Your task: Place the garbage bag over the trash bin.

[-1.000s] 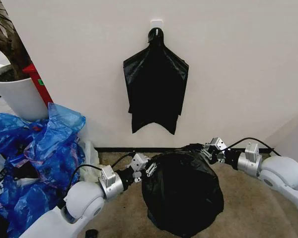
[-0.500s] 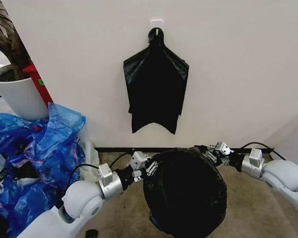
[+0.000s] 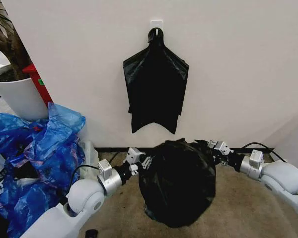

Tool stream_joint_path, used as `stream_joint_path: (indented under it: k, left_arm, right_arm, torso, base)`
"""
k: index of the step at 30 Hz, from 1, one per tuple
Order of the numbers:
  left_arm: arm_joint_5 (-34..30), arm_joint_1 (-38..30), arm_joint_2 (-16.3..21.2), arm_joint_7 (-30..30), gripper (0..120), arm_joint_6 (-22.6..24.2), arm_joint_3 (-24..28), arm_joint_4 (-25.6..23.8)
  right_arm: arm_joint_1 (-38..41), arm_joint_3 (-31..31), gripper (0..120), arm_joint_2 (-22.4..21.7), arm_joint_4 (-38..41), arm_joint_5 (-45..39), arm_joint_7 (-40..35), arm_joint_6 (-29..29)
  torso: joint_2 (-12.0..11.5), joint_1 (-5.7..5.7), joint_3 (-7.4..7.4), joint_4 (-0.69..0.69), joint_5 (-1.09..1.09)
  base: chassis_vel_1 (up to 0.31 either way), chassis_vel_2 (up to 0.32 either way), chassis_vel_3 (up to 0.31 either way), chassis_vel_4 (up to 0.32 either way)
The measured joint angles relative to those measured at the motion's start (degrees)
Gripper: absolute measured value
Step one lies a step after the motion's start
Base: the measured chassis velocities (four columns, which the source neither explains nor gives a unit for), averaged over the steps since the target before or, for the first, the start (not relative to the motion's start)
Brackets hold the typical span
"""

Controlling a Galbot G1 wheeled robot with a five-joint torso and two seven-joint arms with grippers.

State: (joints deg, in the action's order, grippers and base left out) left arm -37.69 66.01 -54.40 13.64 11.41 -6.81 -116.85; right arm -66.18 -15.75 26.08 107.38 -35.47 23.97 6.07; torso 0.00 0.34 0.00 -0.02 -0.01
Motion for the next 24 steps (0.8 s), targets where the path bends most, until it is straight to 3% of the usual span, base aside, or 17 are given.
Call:
stream_joint_path:
  k: [6,14,24]
  left_arm:
    - [-4.2,1.2,0.0,1.6,1,0.4,-0.3,1.8]
    - [-7.0,1.6,0.0,0.6,1,0.9,-0.6,2.7]
    - [-8.8,3.5,-0.8,-2.8,1,1.3,-1.4,1.9]
  right_arm:
    - [-1.2,-3.2,73,0.3,-1.6,-3.3,-0.5,0.2]
    - [-2.6,-8.2,98,1.3,-4.7,-4.7,-0.3,2.0]
    - [-3.6,-10.3,100,2.8,-4.7,-6.5,0.1,2.8]
  torso:
    - [0.0,0.0,0.0,0.0,0.01]
    - [0.0,0.0,0.0,-0.01,0.01]
    - [0.0,0.0,0.0,-0.01,0.02]
  base:
    - [0.0,0.0,0.0,0.0]
    - [0.0,0.0,0.0,0.0]
    - [0.0,0.0,0.0,0.0]
